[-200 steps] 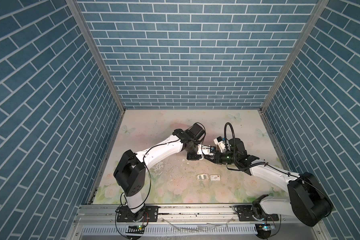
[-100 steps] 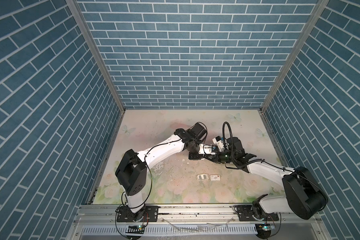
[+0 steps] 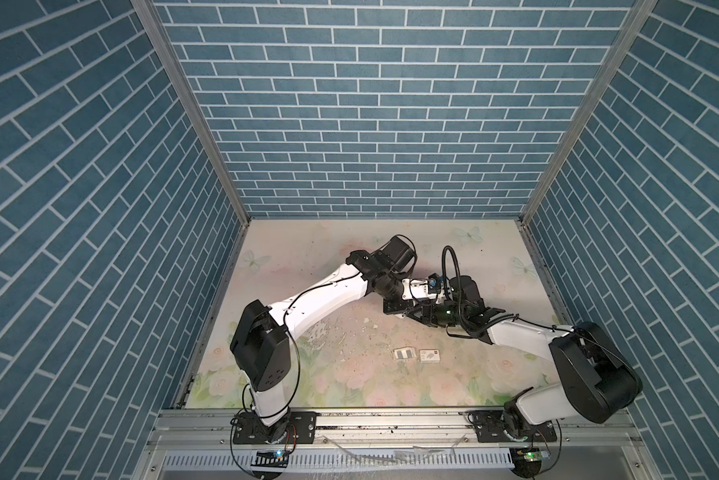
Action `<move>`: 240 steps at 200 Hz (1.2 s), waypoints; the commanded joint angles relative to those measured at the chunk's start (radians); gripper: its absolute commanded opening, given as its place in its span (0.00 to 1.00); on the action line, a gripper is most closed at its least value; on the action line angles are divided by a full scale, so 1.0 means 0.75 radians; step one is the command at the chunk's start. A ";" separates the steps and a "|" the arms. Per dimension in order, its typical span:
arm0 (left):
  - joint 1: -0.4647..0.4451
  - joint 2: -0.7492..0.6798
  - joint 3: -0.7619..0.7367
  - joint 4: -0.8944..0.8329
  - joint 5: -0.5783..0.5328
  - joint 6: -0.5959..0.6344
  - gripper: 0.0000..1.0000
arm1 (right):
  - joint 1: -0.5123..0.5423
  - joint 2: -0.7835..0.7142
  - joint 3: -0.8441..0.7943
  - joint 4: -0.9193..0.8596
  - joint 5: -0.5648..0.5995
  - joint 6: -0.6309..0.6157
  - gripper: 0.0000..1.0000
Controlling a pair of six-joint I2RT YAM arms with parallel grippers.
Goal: Load the staples into the stapler
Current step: 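Grasp the stapler's upper arm with the right gripper and pull it open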
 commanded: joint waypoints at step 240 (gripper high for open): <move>0.256 0.293 0.433 -0.509 0.904 -0.117 0.09 | 0.012 -0.557 -0.101 0.002 -0.065 -0.270 0.51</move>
